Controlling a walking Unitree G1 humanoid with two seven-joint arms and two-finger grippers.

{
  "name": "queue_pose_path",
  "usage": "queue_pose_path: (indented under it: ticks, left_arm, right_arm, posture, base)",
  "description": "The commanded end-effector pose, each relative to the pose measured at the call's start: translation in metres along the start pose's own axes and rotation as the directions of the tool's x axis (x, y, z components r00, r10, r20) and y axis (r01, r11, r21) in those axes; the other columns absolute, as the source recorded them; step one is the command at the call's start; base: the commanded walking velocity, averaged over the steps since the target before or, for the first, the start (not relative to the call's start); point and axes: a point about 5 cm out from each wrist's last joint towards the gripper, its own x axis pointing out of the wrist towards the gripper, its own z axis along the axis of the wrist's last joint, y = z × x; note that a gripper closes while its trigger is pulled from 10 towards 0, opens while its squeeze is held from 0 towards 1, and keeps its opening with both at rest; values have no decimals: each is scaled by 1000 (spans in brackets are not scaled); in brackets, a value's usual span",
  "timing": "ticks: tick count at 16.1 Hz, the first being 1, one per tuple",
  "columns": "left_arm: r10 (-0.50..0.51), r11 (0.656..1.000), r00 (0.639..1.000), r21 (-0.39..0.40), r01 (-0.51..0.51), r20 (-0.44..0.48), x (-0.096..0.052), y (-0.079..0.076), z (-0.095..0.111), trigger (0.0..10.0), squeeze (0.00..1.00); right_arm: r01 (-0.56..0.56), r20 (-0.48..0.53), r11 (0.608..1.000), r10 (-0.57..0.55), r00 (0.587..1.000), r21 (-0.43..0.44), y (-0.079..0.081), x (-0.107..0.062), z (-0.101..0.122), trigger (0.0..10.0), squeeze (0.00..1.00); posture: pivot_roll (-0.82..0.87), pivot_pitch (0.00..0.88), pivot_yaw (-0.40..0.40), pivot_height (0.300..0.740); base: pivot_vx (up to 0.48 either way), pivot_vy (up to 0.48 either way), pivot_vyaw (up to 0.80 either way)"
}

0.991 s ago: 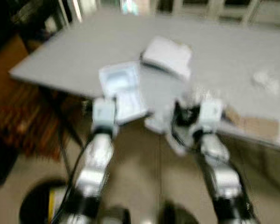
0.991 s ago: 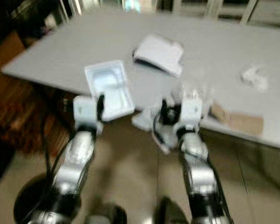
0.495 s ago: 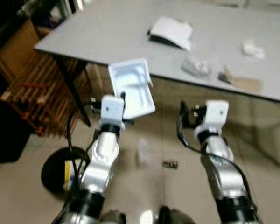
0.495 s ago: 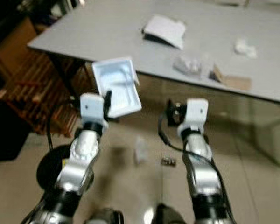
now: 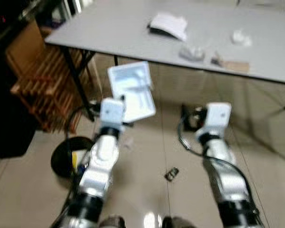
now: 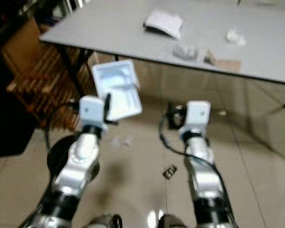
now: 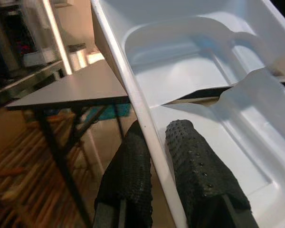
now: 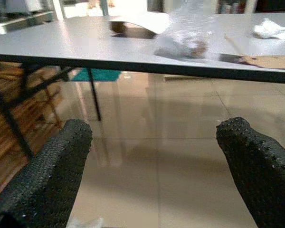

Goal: Picking trash to rubbish bin

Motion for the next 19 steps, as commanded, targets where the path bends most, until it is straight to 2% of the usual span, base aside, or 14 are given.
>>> queue_pose_path:
  ticks: [1, 6, 19]
  left_arm:
    - [10, 1000, 1000, -6, -10, -4, 0, 0, -1, 10000, 0]
    - [8, 1000, 1000, -16, -8, 1, 1, 0, 1, 10000, 0]
    - [6, 1000, 1000, -8, -6, -3, 1, 1, 1, 10000, 0]
  right_arm:
    - [0, 6, 1000, 0, 1000, -5, -2, 0, 3, 10000, 0]
    - [-21, 3, 1000, 21, 1000, -11, 0, 0, 3, 10000, 0]
    - [-67, -23, 997, 66, 998, -31, 6, -2, -2, 10000, 0]
  posture:
    - [-56, 161, 30, 740]
    - [-52, 160, 30, 740]
    - [-51, 163, 34, 740]
  base:
    - [0, 0, 0]
    - [0, 0, 0]
    - [0, 0, 788]
